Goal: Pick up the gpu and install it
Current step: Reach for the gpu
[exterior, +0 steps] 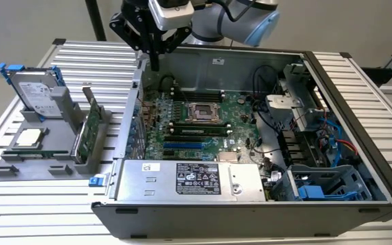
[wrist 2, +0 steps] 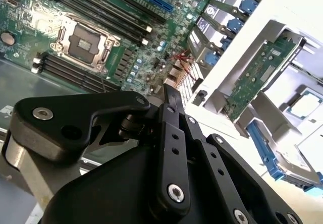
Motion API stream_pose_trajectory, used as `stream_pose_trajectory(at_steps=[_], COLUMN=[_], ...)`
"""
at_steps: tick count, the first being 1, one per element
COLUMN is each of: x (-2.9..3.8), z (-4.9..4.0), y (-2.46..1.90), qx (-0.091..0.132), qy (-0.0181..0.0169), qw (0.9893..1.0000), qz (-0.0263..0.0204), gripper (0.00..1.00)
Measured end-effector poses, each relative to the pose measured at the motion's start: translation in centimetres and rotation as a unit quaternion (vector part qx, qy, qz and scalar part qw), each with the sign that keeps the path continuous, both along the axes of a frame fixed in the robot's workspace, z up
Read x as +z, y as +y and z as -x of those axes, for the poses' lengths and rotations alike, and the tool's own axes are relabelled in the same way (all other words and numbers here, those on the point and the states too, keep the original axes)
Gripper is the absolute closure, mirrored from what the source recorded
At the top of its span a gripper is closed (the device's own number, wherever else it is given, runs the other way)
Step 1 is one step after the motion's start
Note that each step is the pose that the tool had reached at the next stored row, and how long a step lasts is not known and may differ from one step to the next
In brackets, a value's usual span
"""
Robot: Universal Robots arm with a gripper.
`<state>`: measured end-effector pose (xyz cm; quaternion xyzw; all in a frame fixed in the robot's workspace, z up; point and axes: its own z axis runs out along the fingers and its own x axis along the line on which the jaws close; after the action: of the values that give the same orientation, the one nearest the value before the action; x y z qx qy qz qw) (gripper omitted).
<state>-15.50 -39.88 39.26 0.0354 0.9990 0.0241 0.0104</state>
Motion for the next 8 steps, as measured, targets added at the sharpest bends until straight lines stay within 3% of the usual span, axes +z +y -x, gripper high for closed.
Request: stream_pose_trajectory(at_steps=[8], x=[0.01], z=[0.86], y=[0.00], qx=[0.000], qy=[0.0000], qw=[1.0000], qz=[0.0001], gripper=[1.00])
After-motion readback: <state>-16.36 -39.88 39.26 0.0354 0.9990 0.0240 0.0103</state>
